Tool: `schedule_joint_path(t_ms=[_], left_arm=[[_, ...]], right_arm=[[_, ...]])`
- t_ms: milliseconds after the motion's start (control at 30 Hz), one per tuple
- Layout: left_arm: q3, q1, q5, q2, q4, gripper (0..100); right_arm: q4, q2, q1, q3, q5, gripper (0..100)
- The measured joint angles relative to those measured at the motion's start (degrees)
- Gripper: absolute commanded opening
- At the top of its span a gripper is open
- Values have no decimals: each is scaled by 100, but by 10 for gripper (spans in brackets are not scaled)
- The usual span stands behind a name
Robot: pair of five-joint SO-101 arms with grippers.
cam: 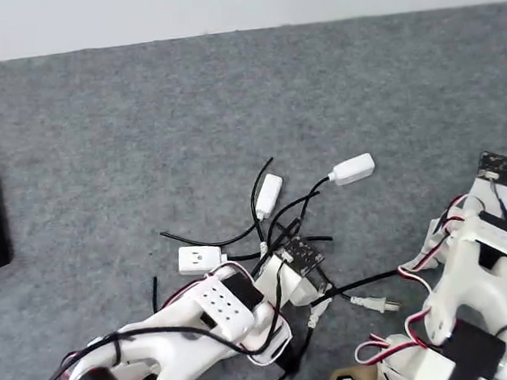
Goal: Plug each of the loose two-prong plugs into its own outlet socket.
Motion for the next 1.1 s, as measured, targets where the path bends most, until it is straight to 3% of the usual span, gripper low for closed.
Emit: schedule_joint_path(t_ms=[100,267,433,767,1100], left_arm=[[299,9,18,-545,-158,201],[1037,0,18,-2031,-158,260],[1284,-316,-185,-2954,176,253],[1292,-1451,-1468,-2374,62,58],[1292,-1644,-1978,-1960,-79,14]], right_arm=[[0,0,0,0,0,27],[0,0,0,0,149,27],[0,0,0,0,158,27],[0,0,0,0,158,27],[0,18,-70,0,158,27]])
